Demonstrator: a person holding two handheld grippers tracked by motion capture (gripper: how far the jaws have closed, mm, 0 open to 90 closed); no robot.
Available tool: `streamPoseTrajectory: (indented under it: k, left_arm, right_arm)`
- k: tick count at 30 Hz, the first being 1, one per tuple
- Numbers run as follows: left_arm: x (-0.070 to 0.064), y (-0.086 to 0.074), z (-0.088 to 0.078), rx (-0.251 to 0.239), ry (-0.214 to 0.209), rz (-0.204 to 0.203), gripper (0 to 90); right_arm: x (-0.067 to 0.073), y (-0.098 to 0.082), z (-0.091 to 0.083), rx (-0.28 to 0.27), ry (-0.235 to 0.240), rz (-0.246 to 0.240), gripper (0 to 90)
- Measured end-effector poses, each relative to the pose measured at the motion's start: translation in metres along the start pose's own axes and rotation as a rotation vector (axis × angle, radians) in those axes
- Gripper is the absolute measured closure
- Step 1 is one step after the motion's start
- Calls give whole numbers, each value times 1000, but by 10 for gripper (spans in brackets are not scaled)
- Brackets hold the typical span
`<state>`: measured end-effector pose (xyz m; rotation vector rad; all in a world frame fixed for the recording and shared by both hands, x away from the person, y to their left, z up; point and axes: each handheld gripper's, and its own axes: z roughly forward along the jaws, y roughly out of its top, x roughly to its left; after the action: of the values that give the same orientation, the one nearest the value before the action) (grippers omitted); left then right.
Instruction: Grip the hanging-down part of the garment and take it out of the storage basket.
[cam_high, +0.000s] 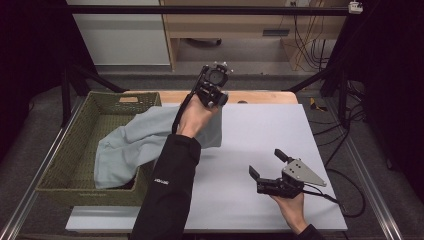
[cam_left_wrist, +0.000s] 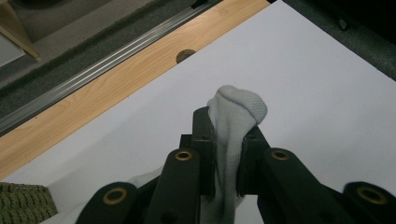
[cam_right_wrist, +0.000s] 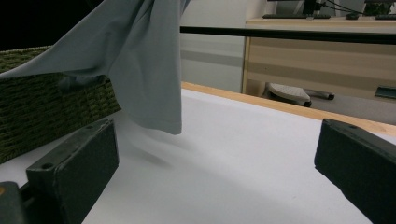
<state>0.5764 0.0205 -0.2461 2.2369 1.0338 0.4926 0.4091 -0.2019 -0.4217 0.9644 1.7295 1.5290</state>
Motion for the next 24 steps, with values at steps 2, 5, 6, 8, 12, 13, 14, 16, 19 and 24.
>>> streamPoseTrajectory:
  k: [2, 5, 6, 8, 12, 13, 14, 16, 19, 24]
  left_arm:
    - [0, 0, 0, 2, -1, 4, 802]
    - [1, 0, 0, -1, -5, -2, 803]
    - [1, 0, 0, -1, -5, -2, 803]
    - [1, 1, -1, -2, -5, -2, 803]
    - [2, 1, -3, -2, -2, -2, 803]
    - [2, 2, -5, -4, -2, -3, 803]
    - [2, 2, -6, -4, 0, -1, 803]
    - [2, 2, -8, -2, 0, 0, 802]
    - [3, 2, -11, -1, 0, 7, 803]
    - [4, 2, -13, -2, -2, 3, 803]
  right_arm:
    - [0, 0, 0, -2, 0, -2, 3]
    - [-1, 0, 0, -2, 3, -10, 3]
    - [-1, 0, 0, -2, 3, -10, 3]
    - [0, 1, 0, 3, 7, 4, 3]
    - [-2, 5, 0, -8, 18, 34, 3]
    - [-2, 5, 0, -8, 18, 34, 3]
    - [-3, 6, 0, -10, 22, 21, 3]
    - [-2, 7, 2, -6, 24, 30, 3]
    - [1, 12, 8, -17, 40, 30, 3]
    - [7, 19, 18, -31, 74, 32, 3]
